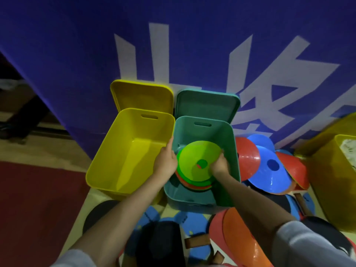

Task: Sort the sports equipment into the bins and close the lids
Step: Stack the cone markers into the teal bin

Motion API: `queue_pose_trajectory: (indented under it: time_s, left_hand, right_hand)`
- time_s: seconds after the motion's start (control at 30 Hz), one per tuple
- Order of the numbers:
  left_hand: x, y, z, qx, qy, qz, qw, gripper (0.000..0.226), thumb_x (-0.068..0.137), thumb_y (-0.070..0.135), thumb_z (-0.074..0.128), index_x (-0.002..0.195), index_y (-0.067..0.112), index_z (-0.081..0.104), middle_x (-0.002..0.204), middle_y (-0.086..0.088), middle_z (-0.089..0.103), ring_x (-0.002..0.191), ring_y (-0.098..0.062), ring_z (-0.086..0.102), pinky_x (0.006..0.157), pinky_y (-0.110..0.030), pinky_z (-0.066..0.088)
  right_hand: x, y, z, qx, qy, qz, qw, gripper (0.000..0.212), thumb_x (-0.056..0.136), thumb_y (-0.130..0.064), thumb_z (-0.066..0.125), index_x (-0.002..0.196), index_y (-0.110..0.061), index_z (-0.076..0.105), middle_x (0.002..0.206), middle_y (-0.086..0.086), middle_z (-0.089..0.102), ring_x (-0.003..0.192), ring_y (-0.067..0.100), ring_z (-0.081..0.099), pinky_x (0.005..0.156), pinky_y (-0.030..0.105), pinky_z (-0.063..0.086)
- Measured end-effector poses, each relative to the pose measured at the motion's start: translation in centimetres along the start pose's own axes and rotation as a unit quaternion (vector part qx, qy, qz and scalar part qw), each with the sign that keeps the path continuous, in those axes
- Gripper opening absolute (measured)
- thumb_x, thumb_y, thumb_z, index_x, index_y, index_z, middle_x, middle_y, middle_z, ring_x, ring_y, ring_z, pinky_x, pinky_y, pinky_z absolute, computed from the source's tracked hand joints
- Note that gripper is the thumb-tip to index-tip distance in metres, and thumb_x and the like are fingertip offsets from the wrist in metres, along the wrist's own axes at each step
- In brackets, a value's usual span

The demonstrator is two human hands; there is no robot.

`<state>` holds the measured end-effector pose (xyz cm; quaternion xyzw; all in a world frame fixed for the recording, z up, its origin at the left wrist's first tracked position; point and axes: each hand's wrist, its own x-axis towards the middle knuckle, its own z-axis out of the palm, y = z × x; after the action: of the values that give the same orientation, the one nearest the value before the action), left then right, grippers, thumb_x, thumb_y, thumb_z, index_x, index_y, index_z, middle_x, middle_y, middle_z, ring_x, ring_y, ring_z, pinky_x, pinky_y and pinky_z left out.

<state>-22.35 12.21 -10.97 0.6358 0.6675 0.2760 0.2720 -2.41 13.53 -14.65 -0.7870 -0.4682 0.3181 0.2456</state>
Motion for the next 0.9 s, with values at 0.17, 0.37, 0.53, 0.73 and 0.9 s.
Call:
queue_pose_trajectory:
  time_s: [0.17, 0.37, 0.53, 0.73, 0.9]
  left_hand:
    - [0.0, -0.3, 0.1, -0.011, -0.004, -0.020, 1.000, 0.056, 0.100, 0.016, 0.038, 0.150, 0.032, 0.018, 0.109, -0.011, 0.055, 0.079, -0.026, 0.056, 0.063, -0.038, 0.044]
    - [-0.1, -0.4, 0.2, -0.024, -0.005, -0.019, 1.000, 0.056, 0.100, 0.016, 0.038, 0.150, 0.032, 0.019, 0.116, -0.011, 0.053, 0.078, -0.025, 0.057, 0.066, -0.039, 0.047]
    - [-0.1, -0.2, 0.0, -0.013, -0.003, -0.017, 1.000, 0.055, 0.100, 0.016, 0.038, 0.150, 0.031, 0.020, 0.117, -0.011, 0.053, 0.082, -0.026, 0.057, 0.068, -0.039, 0.046]
    - [-0.5, 0.4, -0.5, 0.026, 0.007, -0.008, 1.000, 0.053, 0.098, 0.016, 0.041, 0.149, 0.023, 0.028, 0.129, -0.013, 0.048, 0.103, -0.030, 0.054, 0.082, -0.042, 0.048]
    - [-2.3, 2.2, -0.6, 0.100, 0.070, 0.153, 0.981, 0.041, 0.092, 0.012, 0.051, 0.132, 0.013, 0.053, 0.130, -0.012, 0.051, 0.121, -0.030, 0.045, 0.100, -0.040, 0.040]
  right_hand:
    - [1.2, 1.1, 2.4, -0.226, -0.023, 0.027, 0.974, 0.038, 0.084, -0.017, 0.054, 0.121, -0.007, 0.058, 0.130, 0.015, 0.051, 0.123, 0.033, 0.047, 0.100, 0.036, 0.042]
    - [1.3, 1.3, 2.9, -0.309, -0.029, -0.012, 0.951, 0.069, 0.084, -0.017, 0.053, 0.147, -0.008, 0.024, 0.139, 0.014, 0.037, 0.130, 0.032, 0.034, 0.104, 0.040, 0.036]
    - [1.3, 1.6, 2.4, -0.311, -0.025, -0.022, 0.950, 0.068, 0.085, -0.014, 0.053, 0.147, -0.008, 0.025, 0.137, 0.016, 0.041, 0.128, 0.032, 0.036, 0.104, 0.039, 0.034]
    - [0.0, -0.7, 0.1, -0.180, -0.024, -0.069, 0.981, 0.067, 0.087, -0.017, 0.056, 0.147, -0.004, 0.027, 0.140, 0.023, 0.038, 0.130, 0.038, 0.035, 0.108, 0.038, 0.030]
    - [-4.1, -1.0, -6.4, 0.011, 0.022, -0.246, 0.969, 0.045, 0.089, -0.010, 0.057, 0.134, -0.009, 0.051, 0.117, 0.011, 0.058, 0.105, 0.021, 0.057, 0.092, 0.025, 0.042]
